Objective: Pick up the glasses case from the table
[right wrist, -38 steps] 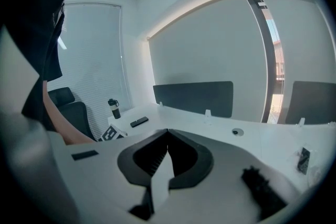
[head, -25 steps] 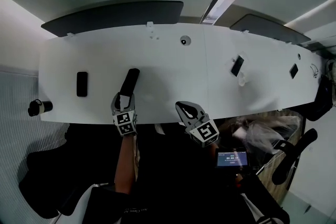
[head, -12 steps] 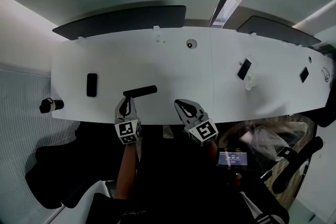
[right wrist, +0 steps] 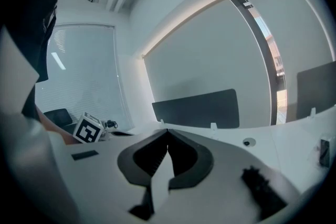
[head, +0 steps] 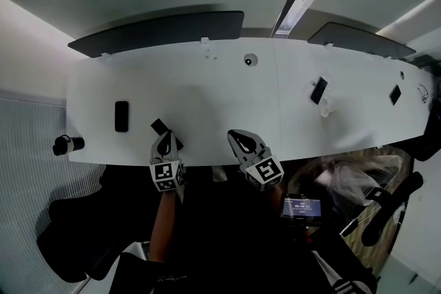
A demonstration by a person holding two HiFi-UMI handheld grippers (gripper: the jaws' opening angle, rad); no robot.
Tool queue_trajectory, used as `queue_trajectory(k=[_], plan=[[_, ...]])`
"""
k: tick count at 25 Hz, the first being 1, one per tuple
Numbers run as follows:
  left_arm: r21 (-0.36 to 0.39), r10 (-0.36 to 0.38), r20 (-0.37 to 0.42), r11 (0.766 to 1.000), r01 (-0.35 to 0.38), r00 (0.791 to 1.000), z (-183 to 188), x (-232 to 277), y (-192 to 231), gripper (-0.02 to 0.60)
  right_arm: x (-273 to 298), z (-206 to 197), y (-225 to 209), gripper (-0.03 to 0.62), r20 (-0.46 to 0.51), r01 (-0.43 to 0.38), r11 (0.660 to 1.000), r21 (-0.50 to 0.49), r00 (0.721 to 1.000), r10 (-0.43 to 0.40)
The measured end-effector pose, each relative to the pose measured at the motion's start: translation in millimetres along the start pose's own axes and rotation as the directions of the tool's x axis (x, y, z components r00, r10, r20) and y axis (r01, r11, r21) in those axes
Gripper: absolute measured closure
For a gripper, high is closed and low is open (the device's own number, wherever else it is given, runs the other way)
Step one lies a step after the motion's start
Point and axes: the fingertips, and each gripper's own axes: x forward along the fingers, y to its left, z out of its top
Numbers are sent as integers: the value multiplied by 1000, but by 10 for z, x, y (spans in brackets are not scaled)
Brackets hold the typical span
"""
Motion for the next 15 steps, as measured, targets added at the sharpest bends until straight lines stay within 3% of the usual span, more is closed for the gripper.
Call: queue_trajectory(k=[10, 15], plan=[[37, -26, 66, 999, 23, 997, 346, -180, 412, 581, 322, 142, 193, 588, 3, 21, 1000, 8, 1000, -21], [23, -41, 57, 999, 40, 998, 275, -193, 486, 580, 593, -141, 272, 588, -52, -14, 1000, -28, 999, 12]])
